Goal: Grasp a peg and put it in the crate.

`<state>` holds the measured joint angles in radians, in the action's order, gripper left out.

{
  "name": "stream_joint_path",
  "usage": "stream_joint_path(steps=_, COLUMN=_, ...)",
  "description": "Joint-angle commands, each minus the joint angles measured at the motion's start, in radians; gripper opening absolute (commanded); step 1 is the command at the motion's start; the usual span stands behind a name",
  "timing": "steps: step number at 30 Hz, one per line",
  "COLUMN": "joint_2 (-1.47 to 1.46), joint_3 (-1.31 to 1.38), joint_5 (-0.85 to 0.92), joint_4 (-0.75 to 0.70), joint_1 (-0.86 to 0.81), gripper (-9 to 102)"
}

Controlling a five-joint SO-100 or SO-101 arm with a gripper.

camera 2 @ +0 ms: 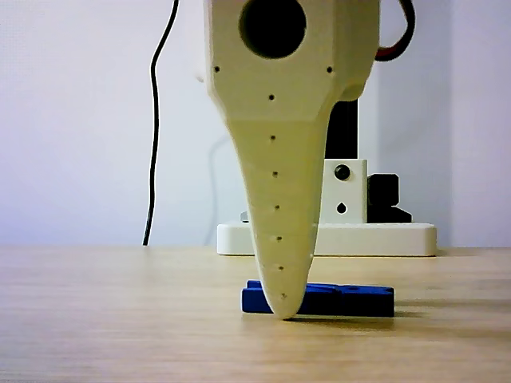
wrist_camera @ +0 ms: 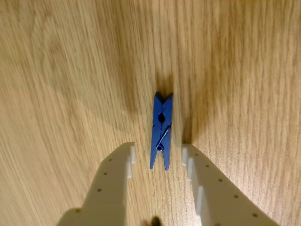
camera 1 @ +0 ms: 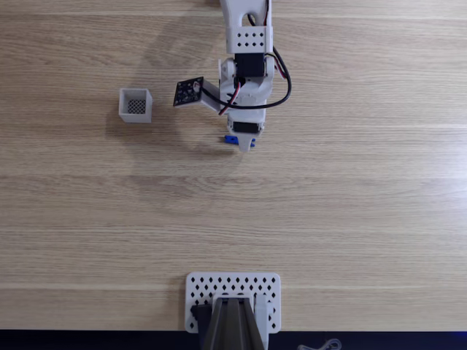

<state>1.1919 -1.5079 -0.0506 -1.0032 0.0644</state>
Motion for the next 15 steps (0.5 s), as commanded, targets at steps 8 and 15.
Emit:
stream_joint_path(steps=8, joint_2=0.014, joint_3=0.032, joint_5=0.021, joint_4=-0.009, joint_1=-0.012, gripper=17)
stream_joint_path(steps=15, joint_2=-0.009, joint_3=0.061, joint_5=0.043, joint_4=-0.091, joint_1=-0.015, gripper=16)
